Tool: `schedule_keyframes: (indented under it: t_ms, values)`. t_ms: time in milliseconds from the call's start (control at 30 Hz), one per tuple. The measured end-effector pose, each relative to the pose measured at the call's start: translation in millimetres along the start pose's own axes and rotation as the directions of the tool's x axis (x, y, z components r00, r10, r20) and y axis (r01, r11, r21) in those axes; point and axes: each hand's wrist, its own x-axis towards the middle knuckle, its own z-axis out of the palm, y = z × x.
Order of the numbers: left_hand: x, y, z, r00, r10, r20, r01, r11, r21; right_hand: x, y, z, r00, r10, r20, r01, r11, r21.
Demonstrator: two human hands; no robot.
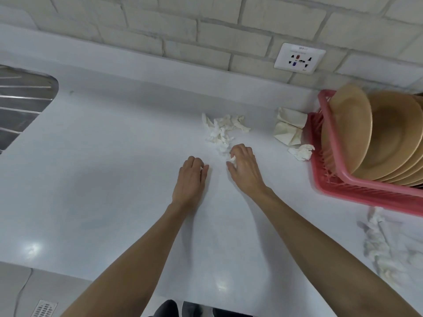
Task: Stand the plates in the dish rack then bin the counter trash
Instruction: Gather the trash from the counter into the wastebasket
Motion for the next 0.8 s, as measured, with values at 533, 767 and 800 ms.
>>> schedule_keyframes:
  t_ms: [533,767,800]
  values:
    - [-1,1,-7,0.999,-0.021,-0.028,0.018,0.993,-0.113,-92,-39,-59,0.687,0.692,0.223,-0.534,0.272,0.800]
    - [-9,4,-13,0.999,0.029,0.036,-0.025,0.992,-0.125,-145,-36,-88,0.664,0.727,0.176,-0.540,0.303,0.785]
    - [-14,7,-14,0.998,0.024,0.051,-0.016,0.990,-0.143,-151,-34,-93,0.655,0.738,0.162,-0.536,0.303,0.788]
